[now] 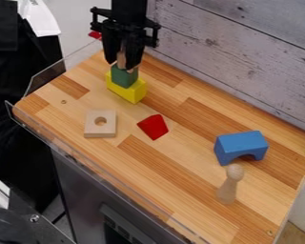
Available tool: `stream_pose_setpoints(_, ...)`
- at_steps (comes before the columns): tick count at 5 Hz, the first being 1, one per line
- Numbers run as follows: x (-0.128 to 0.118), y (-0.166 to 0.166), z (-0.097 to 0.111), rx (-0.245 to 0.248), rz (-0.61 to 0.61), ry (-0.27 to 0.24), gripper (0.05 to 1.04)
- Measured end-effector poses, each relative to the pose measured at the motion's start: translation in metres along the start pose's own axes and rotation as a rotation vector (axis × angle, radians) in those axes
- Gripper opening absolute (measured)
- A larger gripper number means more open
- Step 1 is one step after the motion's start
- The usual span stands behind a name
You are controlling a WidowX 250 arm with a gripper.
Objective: Put the plus on the green cube
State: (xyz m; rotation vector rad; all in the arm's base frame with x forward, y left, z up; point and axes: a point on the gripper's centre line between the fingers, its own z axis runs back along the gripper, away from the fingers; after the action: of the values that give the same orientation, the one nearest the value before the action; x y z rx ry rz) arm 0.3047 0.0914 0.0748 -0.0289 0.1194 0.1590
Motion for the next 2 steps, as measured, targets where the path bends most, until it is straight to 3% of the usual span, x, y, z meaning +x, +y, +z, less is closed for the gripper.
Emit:
stream_pose_setpoints(1, -0.0002, 0.0016, 0.0000, 0.010, 0.012, 0.001, 0.433)
stream_pose_setpoints(2, -0.0013, 0.0048, 0.0004, 0.014, 0.027, 0.006, 0.493)
